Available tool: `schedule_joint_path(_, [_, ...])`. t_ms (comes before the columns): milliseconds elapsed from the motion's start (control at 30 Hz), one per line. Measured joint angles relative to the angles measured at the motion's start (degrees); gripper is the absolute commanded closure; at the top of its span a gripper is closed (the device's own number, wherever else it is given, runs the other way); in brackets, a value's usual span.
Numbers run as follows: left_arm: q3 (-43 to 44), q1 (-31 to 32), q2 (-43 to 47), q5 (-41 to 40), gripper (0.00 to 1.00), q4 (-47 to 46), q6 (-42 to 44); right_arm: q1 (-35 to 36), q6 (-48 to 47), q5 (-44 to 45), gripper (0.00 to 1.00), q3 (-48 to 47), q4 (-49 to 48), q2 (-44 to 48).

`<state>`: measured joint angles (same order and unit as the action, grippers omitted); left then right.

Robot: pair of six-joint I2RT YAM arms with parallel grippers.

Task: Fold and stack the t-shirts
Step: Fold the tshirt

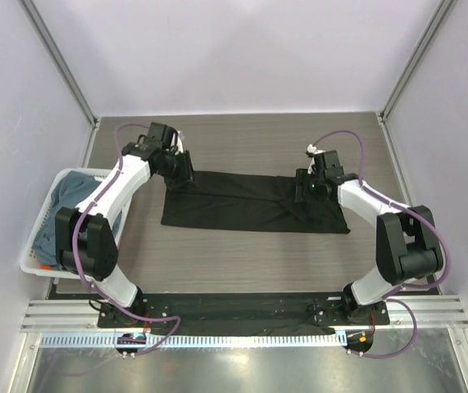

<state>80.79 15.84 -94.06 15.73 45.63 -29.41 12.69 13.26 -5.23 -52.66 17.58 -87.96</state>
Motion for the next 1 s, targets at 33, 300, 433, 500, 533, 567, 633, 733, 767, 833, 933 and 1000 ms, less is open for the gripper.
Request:
schedule_joint_path(33, [-1.4, 0.1, 0.3, 0.7, 0.64, -0.2, 0.0, 0.0, -0.9, -0.3, 0.43, -0.5, -0.2, -1.0])
schedule_joint_path(300, [-8.0, 0.3, 2.7, 2.4, 0.64, -0.8, 0.1, 0.8, -5.0, -2.2, 0.43, -1.8, -1.4, -5.8])
schedule_joint_path(433, [-8.3, 0.3, 3.7, 2.6, 0.64, -1.6, 0.2, 2.3, -5.6, -2.6, 0.43, -1.8, -2.1, -5.9])
schedule_joint_path(500, [-8.4, 0.3, 4.0, 2.8, 0.64, -2.1, 0.2, 3.2, -5.6, -2.7, 0.43, -1.8, -2.5, -5.9])
schedule_joint_path(533, [-8.5, 0.3, 4.1, 2.9, 0.64, -2.3, 0.1, 3.7, -5.6, -2.7, 0.43, -1.8, -2.6, -5.9])
schedule_joint_path(567, [-8.7, 0.3, 4.2, 2.9, 0.64, -2.5, 0.2, 4.1, -5.6, -2.7, 0.43, -1.8, -2.7, -5.9])
schedule_joint_path(633, [-8.9, 0.3, 4.3, 2.9, 0.64, -2.6, 0.1, 5.2, -5.4, -2.6, 0.43, -1.7, -2.8, -5.9])
schedule_joint_path(733, [-8.9, 0.3, 4.3, 2.9, 0.64, -2.6, 0.1, 7.3, -3.7, -2.1, 0.45, -0.9, -2.9, -4.8])
schedule_joint_path(767, [-8.9, 0.3, 4.3, 2.9, 0.63, -2.6, 0.1, 8.2, -3.1, -2.0, 0.46, -0.6, -2.8, -4.3])
schedule_joint_path(833, [-8.9, 0.3, 4.4, 2.9, 0.63, -2.7, 0.1, 10.5, -0.3, -1.2, 0.46, 0.5, -2.8, -2.4])
schedule_joint_path(933, [-8.9, 0.3, 4.4, 2.9, 0.63, -2.8, -0.2, 16.0, 5.5, 2.9, 0.46, 2.4, -1.9, 1.6])
schedule_joint_path(1000, [-9.2, 0.4, 4.4, 2.9, 0.63, -3.4, -0.7, 20.4, 9.4, 6.5, 0.49, 3.7, -1.4, 4.6])
